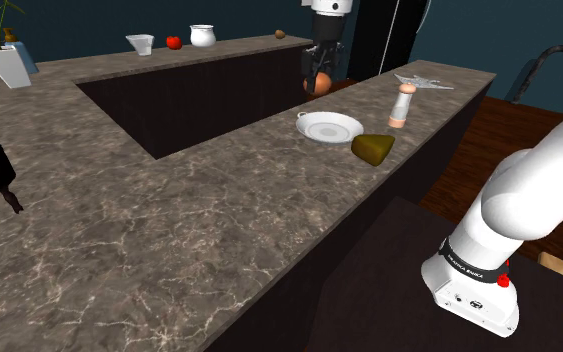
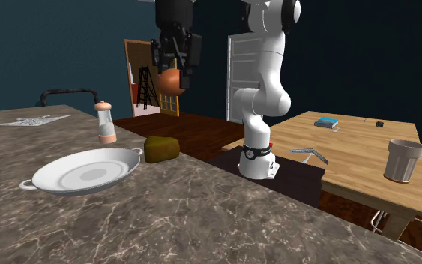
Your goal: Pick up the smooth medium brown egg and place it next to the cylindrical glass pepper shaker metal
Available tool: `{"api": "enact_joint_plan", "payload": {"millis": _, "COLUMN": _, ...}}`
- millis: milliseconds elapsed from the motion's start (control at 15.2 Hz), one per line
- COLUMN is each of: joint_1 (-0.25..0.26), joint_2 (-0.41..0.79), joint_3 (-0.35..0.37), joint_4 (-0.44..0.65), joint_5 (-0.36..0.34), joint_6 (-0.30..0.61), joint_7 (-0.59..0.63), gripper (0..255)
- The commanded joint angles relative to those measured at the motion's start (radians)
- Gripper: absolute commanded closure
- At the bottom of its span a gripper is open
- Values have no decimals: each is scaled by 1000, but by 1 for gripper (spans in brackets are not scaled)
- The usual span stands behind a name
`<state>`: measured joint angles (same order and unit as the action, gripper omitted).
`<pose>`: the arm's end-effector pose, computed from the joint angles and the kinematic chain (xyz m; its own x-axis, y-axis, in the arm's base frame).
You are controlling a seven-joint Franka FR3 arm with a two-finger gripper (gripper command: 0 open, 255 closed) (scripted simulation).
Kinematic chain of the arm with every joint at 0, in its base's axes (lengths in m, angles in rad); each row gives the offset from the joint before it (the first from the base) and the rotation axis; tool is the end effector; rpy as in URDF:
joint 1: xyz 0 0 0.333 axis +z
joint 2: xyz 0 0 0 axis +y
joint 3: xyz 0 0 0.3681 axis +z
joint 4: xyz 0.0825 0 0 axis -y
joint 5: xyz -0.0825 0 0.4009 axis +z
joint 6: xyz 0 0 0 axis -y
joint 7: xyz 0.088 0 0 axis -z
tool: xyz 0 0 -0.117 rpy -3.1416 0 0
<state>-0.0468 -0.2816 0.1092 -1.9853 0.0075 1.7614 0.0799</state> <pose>0.4790 0.0375 0.6255 0.9981 -0.0216 0.0577 -0.0227 -0.9996 0.0183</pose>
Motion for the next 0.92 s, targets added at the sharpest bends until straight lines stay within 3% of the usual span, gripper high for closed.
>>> {"api": "enact_joint_plan", "payload": {"millis": 0, "joint_1": -17, "joint_2": -29, "joint_3": -31, "joint_4": -26, "joint_5": -4, "joint_6": -2, "joint_7": -49, "gripper": 255}}
{"api": "enact_joint_plan", "payload": {"millis": 858, "joint_1": -130, "joint_2": -111, "joint_3": -251, "joint_4": -99, "joint_5": -63, "joint_6": -6, "joint_7": -361, "gripper": 255}}
